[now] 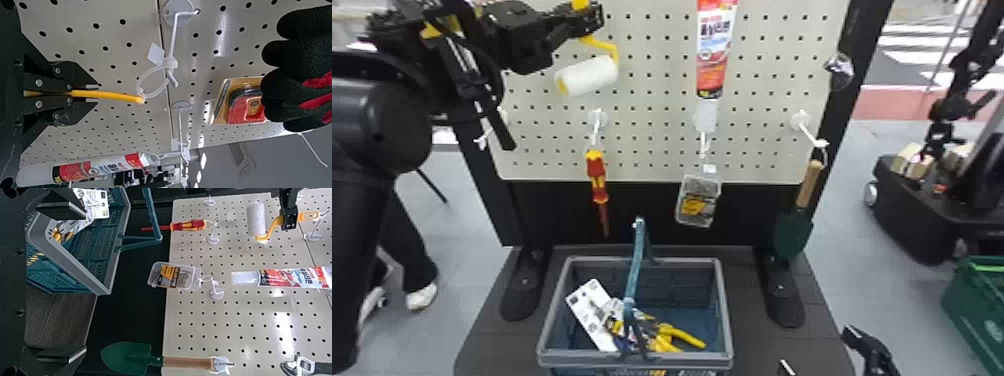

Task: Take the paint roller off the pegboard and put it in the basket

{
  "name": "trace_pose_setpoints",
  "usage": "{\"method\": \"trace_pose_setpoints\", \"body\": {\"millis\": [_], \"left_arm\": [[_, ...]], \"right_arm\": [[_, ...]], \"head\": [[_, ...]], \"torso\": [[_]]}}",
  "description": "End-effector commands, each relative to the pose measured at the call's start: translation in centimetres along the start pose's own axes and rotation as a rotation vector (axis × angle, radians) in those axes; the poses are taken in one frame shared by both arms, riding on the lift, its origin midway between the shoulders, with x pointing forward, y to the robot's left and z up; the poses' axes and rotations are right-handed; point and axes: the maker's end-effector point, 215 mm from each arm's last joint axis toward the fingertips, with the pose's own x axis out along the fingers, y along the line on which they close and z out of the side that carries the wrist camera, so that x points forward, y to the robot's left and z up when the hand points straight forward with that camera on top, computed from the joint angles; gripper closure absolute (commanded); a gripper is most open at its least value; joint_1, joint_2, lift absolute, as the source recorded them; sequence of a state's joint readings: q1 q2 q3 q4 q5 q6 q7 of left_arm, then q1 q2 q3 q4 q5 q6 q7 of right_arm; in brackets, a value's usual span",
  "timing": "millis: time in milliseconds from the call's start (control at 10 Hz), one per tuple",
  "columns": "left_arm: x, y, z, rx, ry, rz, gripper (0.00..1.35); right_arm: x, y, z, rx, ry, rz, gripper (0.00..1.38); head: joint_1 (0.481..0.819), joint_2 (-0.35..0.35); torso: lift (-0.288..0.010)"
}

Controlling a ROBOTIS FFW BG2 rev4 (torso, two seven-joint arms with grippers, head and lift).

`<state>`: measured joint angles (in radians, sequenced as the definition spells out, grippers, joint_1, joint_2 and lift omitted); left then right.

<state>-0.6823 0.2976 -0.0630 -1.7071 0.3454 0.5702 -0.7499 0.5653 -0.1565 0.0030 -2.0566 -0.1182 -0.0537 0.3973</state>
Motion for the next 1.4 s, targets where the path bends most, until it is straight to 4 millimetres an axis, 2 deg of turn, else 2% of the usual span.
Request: {"method": "trace_pose_setpoints", "body": {"millis": [0,600,900,1100,1300], "left_arm": [[0.0,-0.1,0.1,0.001,-0.002,-0.002,1.2],[0.2,0.0,0.5,0.017,-0.003,0.0,1.2],[0.1,0.0,2.1,0.06,-0.016,0.006,1.2],[-0.5,-0.6,3.6,0.108,-0.02,0.017,1.2],[-1.9,-1.5,3.9,0.12,-0.041,0.027,1.2]], "right_arm": [[0.0,0.0,0.1,-0.001,-0.001,0.0,0.11],[-0.1,0.1,-0.1,0.004,0.002,0.003,0.11],[-0.2,0.2,0.1,0.004,-0.001,0.009,0.11],[-0.3,0.2,0.3,0.006,-0.003,0.009,0.11],[-0.4,0.3,0.2,0.008,0.0,0.01,0.11]], "head": [[0.549,0.0],[0.549,0.0],[0.549,0.0],[0.549,0.0],[0.549,0.0]], "torso": [[-0.1],[-0.1],[-0.1],[-0.1],[-0.1]]}}
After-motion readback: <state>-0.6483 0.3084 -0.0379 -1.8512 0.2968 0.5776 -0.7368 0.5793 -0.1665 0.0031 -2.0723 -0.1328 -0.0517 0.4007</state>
